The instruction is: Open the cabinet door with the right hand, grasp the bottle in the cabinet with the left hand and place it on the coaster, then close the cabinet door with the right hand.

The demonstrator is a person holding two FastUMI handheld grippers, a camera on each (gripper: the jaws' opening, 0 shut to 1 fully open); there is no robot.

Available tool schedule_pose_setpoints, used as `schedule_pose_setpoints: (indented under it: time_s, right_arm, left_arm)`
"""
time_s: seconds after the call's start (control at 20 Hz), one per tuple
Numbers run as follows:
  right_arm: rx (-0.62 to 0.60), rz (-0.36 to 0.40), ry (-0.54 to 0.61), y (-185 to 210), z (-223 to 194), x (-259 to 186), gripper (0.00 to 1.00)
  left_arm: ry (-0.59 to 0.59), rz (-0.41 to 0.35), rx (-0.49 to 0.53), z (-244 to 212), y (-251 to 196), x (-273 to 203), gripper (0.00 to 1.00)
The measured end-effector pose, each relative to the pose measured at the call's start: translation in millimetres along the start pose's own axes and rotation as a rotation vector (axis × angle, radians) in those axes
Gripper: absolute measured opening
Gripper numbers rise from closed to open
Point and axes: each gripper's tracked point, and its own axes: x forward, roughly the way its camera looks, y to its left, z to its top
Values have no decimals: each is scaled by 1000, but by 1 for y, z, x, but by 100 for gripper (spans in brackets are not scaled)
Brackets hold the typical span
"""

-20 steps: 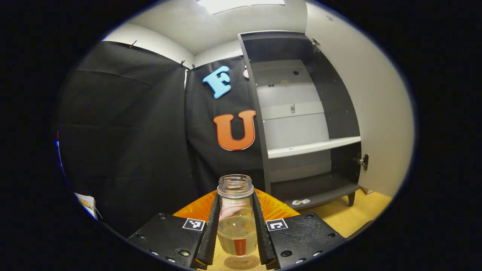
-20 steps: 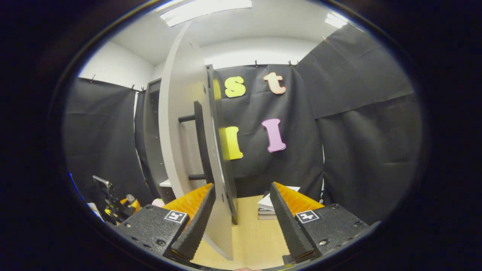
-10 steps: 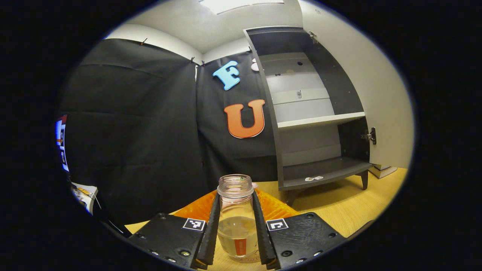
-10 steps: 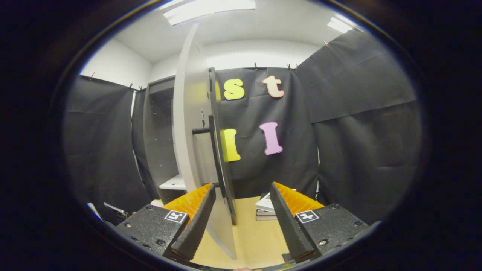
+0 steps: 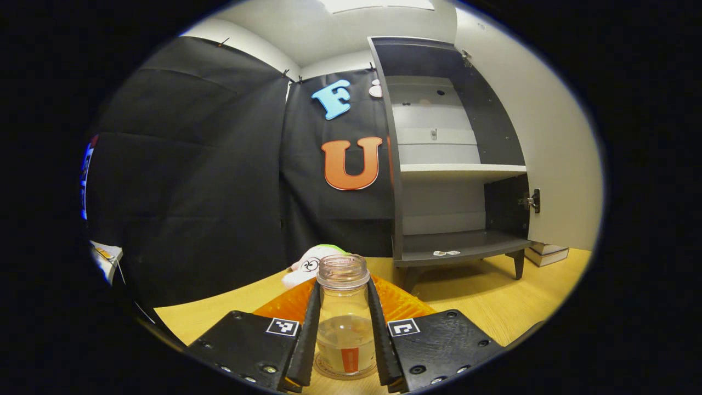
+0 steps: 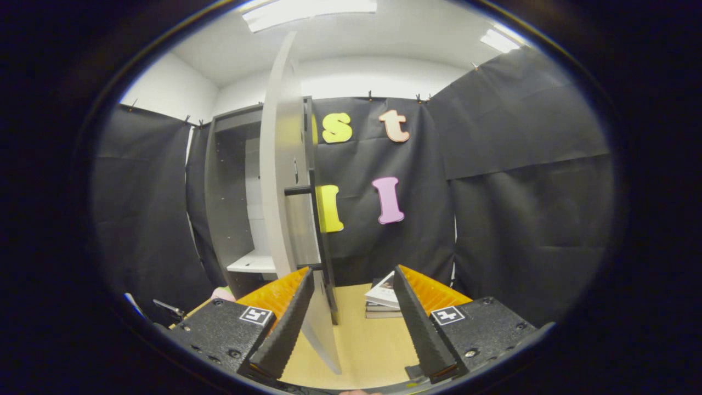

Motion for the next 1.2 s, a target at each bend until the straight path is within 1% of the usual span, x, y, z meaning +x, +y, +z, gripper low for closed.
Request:
schedule_pose_setpoints:
  time_s: [0.2, 0.25, 0.3, 0.45, 0.5, 0.55, 0.6, 0.7, 0.8, 0.9, 1.0, 1.1, 1.2]
  right_arm:
    - [2, -2, 2, 0, -3, 3, 90]
    - [7, 2, 6, 1, -6, 3, 90]
    - [8, 5, 9, 1, -6, 4, 90]
    - [5, 6, 13, 1, -7, 8, 90]
    - [4, 6, 17, 0, -8, 9, 90]
    - [5, 8, 19, 1, -10, 10, 90]
    - [10, 13, 16, 2, -10, 11, 90]
    - [20, 31, 9, 5, -11, 12, 90]
    - [25, 37, 12, 2, -15, 13, 90]
    - [43, 49, 10, 1, -17, 13, 91]
    - [49, 51, 6, -3, -18, 12, 90]
    - [48, 50, 9, -11, -24, 11, 90]
    - [67, 57, 14, -17, -28, 12, 90]
  left_arm:
    - [-5, 1, 21, -1, -2, 4, 44]
    - [0, 2, 11, -1, -2, 4, 45]
    - [10, 1, -1, -3, -3, 4, 48]
    - [5, -10, -1, -3, -3, 2, 51]
    - [9, -17, -1, -4, -5, 2, 58]
    - [23, -24, 1, -7, -7, 2, 63]
    - [34, -23, 7, -7, -7, 1, 76]
    - [50, -14, 28, -5, -4, -2, 87]
    - [56, -23, 11, -3, -5, -8, 91]
    - [51, -4, 0, 5, 1, -14, 94]
    - [24, 11, -32, 26, 7, -22, 94]
    - [9, 3, -59, 46, 8, -31, 94]
    - [-21, -31, -58, 73, 3, -38, 94]
